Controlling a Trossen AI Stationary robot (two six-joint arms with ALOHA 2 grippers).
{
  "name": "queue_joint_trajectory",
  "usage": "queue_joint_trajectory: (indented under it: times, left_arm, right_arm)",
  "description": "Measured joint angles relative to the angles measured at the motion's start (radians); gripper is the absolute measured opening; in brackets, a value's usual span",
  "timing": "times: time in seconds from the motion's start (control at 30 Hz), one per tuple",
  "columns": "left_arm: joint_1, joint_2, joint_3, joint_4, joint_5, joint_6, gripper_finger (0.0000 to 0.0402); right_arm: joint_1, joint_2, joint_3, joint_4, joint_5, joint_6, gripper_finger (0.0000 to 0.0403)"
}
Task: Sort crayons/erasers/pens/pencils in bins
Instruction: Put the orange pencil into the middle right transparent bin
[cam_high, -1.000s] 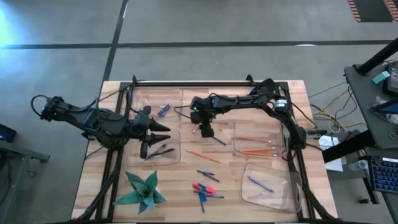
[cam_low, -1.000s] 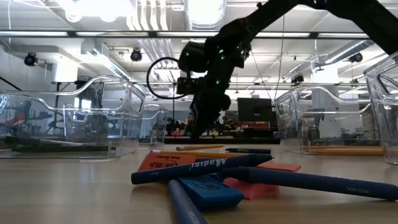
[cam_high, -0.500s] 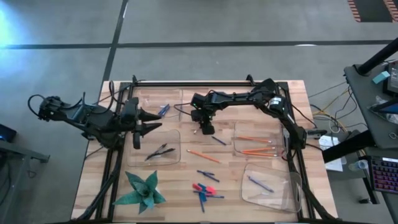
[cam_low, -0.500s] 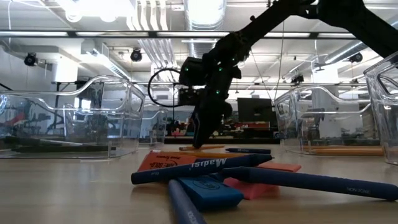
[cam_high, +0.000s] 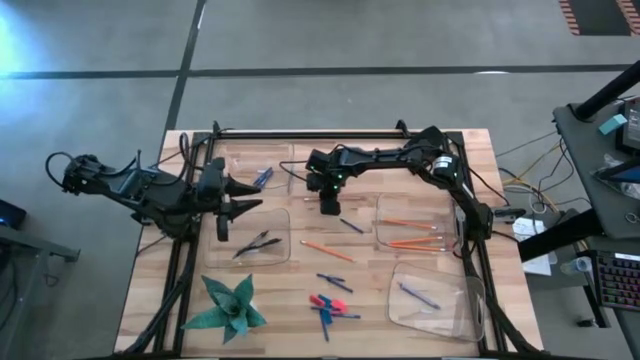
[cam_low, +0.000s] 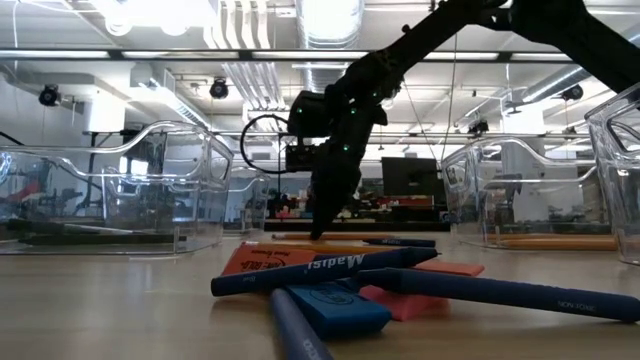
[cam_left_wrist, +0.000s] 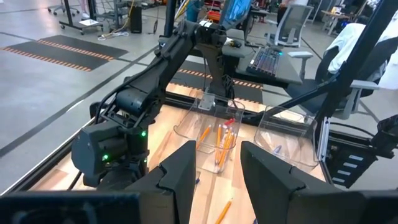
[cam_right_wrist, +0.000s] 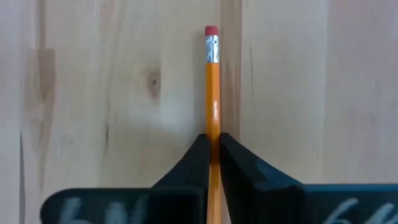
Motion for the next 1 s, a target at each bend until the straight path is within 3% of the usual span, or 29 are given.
queue_joint_trajectory:
  times: [0.4, 0.8, 1.0]
  left_arm:
    - [0.000, -0.001, 0.000, 0.000, 0.000, -0.002, 0.0114]
    - [-0.001, 0.003, -0.001, 0.002, 0.000, -0.005, 0.0114]
    - [0.000, 0.005, -0.001, 0.001, 0.001, -0.008, 0.0114]
  right_arm:
    - [-0.001, -0.077, -0.012, -0.129, 0.014, -0.003, 0.0014]
    - [0.002, -0.297, -0.009, -0.237, 0.037, 0.010, 0.0013]
    - [0.002, -0.448, -0.043, -0.343, 0.084, 0.106, 0.0013]
